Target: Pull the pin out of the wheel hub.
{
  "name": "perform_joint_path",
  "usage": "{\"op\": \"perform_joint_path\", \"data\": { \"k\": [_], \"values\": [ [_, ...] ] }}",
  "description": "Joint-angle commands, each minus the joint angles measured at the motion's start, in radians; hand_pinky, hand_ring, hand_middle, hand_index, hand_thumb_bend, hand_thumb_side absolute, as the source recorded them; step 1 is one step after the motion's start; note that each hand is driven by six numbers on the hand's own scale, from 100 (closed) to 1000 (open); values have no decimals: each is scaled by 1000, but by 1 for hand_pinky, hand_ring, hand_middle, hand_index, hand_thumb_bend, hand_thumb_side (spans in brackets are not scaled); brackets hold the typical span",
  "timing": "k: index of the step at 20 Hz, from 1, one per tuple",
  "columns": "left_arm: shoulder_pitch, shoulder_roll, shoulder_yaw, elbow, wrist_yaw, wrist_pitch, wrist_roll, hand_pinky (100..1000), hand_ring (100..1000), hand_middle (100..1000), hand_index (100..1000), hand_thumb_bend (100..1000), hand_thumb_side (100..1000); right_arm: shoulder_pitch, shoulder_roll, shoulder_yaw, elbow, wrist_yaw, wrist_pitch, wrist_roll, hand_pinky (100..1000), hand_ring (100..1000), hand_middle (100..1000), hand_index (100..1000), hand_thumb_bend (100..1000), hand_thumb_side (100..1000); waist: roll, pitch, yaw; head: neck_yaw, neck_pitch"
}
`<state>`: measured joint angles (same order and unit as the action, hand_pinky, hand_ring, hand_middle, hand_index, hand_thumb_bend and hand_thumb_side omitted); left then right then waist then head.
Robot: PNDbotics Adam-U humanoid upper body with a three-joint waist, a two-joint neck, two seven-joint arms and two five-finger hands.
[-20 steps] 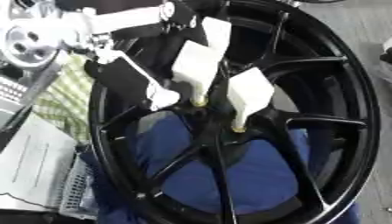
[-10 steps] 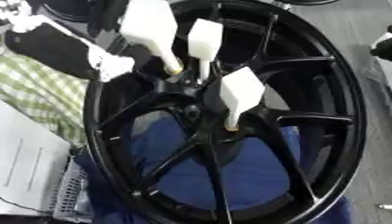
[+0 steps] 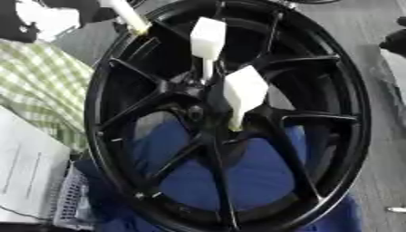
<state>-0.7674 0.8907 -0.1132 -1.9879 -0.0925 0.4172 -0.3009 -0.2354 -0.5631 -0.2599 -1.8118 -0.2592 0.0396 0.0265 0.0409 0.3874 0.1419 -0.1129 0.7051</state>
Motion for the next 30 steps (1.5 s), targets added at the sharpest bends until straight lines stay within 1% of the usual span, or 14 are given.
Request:
{"op": "perform_joint_path", "data": {
  "k": [1,4,7,11,12,15,16,17,18,20,22,25,28,30],
  "values": [
    [102,88,144,-12,39,1,147,402,289,292,367,176,100,4,-40,-22,-25,-8,-6,-15,872,703,613,789,100,609,-4,-34,10,2,6],
    [253,40,258,-12,106,5,334,396,288,286,364,100,117,12,-39,-42,-25,-9,-11,-36,871,703,614,789,100,599,-12,-36,26,-26,-4],
    [406,-42,353,-1,175,18,540,397,294,291,371,100,165,16,-36,-51,-27,-12,-17,-49,872,704,614,790,100,594,-26,-43,32,-47,-13],
    [540,-119,411,67,232,26,730,418,332,329,409,100,189,23,-29,-60,-28,-16,-23,-60,872,704,615,790,100,589,-39,-52,30,-54,-21],
    [558,-132,416,91,236,26,754,434,354,353,435,156,193,23,-28,-61,-28,-18,-24,-62,872,704,615,790,100,585,-41,-55,28,-53,-21],
    [593,-164,417,162,246,18,781,463,391,389,474,260,230,21,-24,-60,-29,-23,-26,-64,872,704,615,790,100,582,-47,-62,24,-46,-21],
    [601,-173,416,179,243,12,778,535,487,476,563,351,266,21,-23,-60,-30,-24,-26,-64,872,704,615,790,100,581,-49,-63,22,-43,-21],
    [610,-184,415,194,235,5,770,598,569,546,612,385,259,20,-22,-59,-30,-26,-27,-63,872,704,615,790,100,581,-51,-64,20,-40,-20],
    [618,-192,415,206,222,-1,759,700,747,678,728,448,236,19,-22,-59,-30,-27,-27,-63,872,704,615,790,100,582,-53,-65,19,-38,-19],
    [630,-207,416,231,181,-10,729,737,785,727,801,617,404,18,-23,-59,-31,-30,-30,-63,872,704,615,790,100,578,-56,-65,17,-37,-19],
    [636,-217,421,244,152,-20,699,740,790,738,828,652,487,18,-23,-59,-30,-31,-31,-64,872,704,615,790,100,581,-58,-64,16,-35,-19],
    [639,-231,424,236,136,-53,649,733,790,745,832,639,512,18,-22,-59,-30,-32,-32,-65,872,704,614,790,100,581,-60,-63,17,-32,-22],
    [633,-236,428,216,144,-67,638,687,764,713,801,572,530,15,-22,-58,-31,-33,-31,-65,872,704,615,790,100,598,-61,-62,18,-29,-23],
    [615,-245,431,173,178,-87,684,642,692,628,740,435,529,14,-24,-58,-31,-35,-32,-66,872,704,614,790,100,575,-62,-64,19,-27,-20]
  ]
}}
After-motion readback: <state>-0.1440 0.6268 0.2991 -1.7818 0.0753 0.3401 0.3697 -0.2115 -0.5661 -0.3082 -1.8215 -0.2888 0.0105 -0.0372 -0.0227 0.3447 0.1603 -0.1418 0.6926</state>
